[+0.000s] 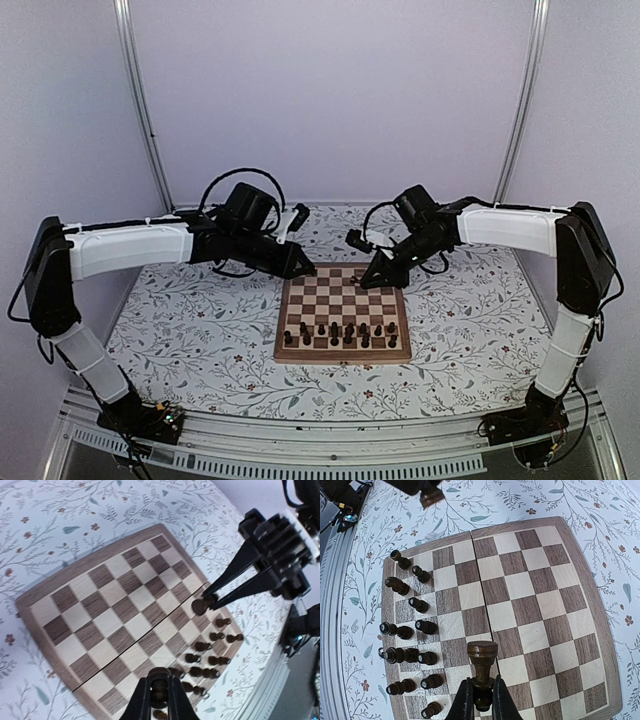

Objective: Set up the chess pieces on the board
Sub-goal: Pick up the chess piece from the chessboard, then place the chess piece on the chessboard.

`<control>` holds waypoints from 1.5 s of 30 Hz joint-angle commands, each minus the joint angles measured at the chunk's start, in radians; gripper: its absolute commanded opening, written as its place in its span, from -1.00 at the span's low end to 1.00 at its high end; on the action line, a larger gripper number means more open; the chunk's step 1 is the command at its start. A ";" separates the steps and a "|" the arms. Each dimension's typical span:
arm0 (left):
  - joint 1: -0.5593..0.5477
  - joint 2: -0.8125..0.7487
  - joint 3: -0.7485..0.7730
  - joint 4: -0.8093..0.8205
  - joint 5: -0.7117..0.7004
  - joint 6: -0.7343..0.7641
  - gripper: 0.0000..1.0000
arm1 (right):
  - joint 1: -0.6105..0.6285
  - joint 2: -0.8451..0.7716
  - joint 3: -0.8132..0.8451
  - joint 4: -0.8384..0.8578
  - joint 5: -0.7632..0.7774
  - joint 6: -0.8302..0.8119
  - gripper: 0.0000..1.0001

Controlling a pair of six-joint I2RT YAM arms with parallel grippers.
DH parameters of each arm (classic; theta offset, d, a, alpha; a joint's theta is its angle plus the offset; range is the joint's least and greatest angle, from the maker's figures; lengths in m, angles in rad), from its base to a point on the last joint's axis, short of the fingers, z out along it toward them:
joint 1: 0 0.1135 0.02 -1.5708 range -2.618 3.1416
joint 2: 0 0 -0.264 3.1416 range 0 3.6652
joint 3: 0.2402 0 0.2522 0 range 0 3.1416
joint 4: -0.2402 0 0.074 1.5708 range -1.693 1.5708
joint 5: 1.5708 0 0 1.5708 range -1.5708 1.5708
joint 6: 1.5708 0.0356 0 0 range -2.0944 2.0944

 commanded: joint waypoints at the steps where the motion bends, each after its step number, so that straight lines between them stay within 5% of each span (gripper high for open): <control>1: -0.011 -0.049 0.010 -0.317 -0.171 0.161 -0.90 | -0.002 0.013 -0.011 0.010 0.023 -0.014 -0.95; 32: -0.111 0.157 0.027 -0.364 -0.165 0.192 -0.89 | -0.001 0.030 -0.008 -0.003 0.037 -0.025 -0.93; 45: -0.116 0.178 0.044 -0.381 -0.194 0.187 -0.61 | -0.001 0.032 -0.005 -0.007 0.033 -0.025 -0.93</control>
